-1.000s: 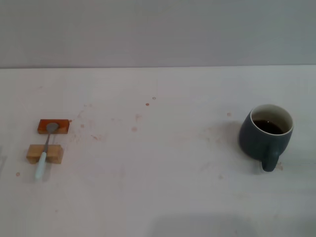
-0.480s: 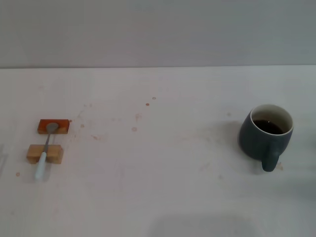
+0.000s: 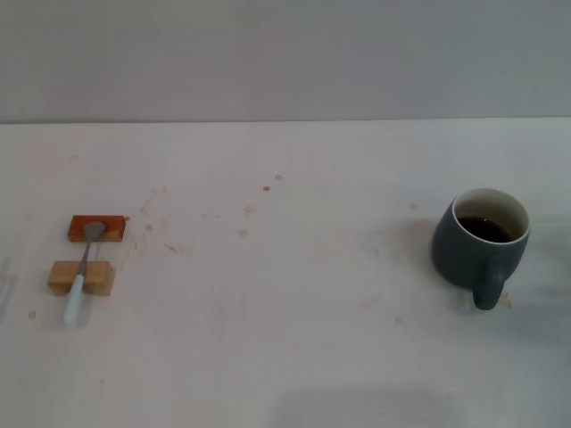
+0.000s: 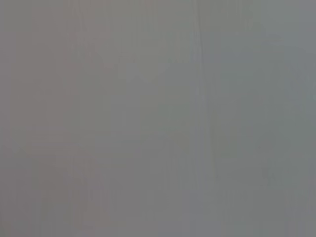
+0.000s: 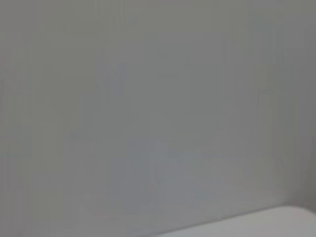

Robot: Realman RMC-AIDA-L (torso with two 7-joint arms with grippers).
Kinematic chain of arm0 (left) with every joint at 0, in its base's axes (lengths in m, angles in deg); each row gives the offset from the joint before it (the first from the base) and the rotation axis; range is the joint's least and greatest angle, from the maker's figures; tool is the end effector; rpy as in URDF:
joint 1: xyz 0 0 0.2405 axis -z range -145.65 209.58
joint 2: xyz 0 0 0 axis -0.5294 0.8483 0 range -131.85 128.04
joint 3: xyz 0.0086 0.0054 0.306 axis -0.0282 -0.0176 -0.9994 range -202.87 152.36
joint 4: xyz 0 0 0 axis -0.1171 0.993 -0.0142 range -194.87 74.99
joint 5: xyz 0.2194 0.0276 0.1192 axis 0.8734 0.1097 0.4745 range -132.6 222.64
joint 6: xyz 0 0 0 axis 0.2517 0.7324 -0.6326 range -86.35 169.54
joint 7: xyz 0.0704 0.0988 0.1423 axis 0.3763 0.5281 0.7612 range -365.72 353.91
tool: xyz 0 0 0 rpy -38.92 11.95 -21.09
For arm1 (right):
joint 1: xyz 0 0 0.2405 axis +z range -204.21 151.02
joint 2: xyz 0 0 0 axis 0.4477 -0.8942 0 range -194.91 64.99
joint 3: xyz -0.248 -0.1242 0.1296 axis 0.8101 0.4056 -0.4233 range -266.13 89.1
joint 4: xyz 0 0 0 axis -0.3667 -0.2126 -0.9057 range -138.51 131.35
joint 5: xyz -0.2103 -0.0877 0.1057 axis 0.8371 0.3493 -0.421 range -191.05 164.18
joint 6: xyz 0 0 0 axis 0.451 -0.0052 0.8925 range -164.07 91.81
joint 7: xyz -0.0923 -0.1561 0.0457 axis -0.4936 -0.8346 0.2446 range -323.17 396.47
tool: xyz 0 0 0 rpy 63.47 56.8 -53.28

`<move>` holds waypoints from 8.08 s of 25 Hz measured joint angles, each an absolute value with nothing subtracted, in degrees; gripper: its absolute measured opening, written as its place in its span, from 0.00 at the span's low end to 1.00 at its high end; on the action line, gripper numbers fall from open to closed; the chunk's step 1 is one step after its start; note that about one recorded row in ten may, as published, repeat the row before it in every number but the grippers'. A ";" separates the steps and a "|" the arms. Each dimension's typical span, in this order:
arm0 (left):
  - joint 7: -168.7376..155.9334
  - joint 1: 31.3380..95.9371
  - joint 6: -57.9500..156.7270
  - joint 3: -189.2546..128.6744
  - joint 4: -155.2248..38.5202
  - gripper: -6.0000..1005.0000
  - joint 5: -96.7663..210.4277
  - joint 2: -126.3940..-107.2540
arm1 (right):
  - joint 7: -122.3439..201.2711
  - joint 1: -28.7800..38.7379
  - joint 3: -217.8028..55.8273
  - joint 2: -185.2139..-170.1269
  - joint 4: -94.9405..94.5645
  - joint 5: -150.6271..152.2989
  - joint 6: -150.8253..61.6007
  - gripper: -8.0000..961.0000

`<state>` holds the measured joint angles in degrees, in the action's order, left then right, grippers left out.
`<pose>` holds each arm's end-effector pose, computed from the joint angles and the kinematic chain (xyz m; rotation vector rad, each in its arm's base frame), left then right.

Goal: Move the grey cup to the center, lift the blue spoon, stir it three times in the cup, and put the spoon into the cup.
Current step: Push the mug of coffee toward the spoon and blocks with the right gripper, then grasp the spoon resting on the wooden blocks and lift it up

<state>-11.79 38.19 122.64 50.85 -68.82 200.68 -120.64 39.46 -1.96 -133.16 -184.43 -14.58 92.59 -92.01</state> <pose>-0.4729 0.2746 -0.0067 -1.3677 -0.4737 -0.5646 0.4480 0.4067 -0.0551 -1.3290 0.8233 0.5384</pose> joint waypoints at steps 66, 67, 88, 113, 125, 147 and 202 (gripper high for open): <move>-11.79 39.70 122.70 51.11 -69.36 0.81 200.68 -120.46 | 39.46 5.45 -113.37 -184.67 -31.45 92.73 -79.59 0.01; -11.79 39.70 122.71 51.11 -69.38 0.81 200.68 -120.47 | 39.47 5.88 -112.95 -184.67 -32.06 92.74 -79.01 0.01; -11.79 39.52 123.87 51.10 -69.43 0.81 200.68 -120.46 | 39.47 8.70 -109.31 -184.76 -36.59 92.91 -75.67 0.01; -14.09 34.58 124.62 41.01 -70.97 0.81 200.96 -120.66 | 39.45 -1.51 -115.48 -184.31 -26.53 92.20 -93.69 0.01; -15.59 30.15 124.33 29.03 -74.92 0.81 200.68 -120.65 | 39.45 -3.28 -122.35 -184.22 -20.88 92.20 -96.69 0.01; -16.44 34.02 113.00 26.30 -75.59 0.81 200.66 -120.73 | 39.37 -3.50 -123.32 -184.30 -18.00 92.20 -101.56 0.01; -16.28 35.37 108.45 25.98 -76.46 0.40 198.31 -120.73 | 39.37 -2.56 -123.32 -184.22 -17.38 92.55 -101.51 0.01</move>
